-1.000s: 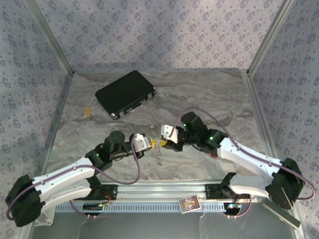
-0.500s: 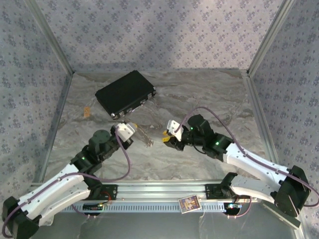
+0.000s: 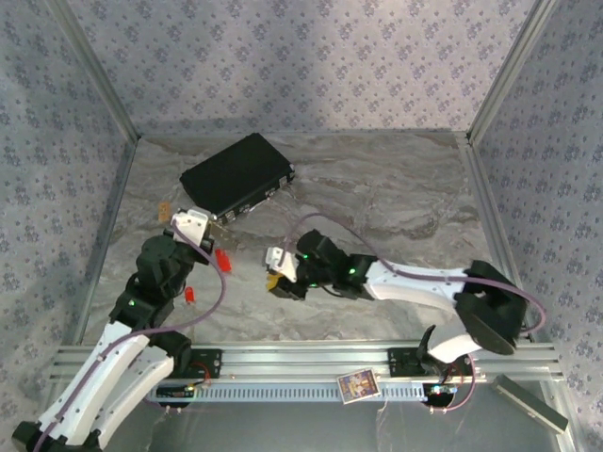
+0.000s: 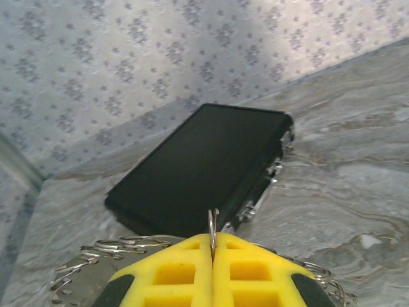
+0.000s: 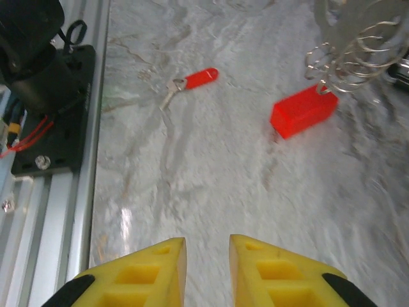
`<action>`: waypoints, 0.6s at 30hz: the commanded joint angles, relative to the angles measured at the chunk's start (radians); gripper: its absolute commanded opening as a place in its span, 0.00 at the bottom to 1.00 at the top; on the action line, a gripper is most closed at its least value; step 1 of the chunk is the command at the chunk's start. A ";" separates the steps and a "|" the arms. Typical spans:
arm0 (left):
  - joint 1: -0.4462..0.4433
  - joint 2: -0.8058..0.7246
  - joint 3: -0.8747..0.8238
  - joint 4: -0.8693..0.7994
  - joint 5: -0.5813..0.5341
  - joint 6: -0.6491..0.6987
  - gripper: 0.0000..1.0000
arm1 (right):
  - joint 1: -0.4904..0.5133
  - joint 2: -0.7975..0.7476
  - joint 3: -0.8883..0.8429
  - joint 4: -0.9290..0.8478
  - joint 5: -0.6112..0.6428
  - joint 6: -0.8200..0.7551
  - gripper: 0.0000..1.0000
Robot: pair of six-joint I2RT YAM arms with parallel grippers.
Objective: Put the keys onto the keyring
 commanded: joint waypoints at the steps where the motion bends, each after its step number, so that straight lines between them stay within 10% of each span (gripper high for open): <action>1: 0.032 -0.034 0.059 -0.031 -0.051 -0.004 0.00 | 0.035 0.100 0.069 0.137 -0.013 0.069 0.26; 18: 0.146 -0.094 0.132 -0.061 -0.113 0.009 0.00 | 0.195 0.693 0.676 -0.018 0.054 -0.158 0.34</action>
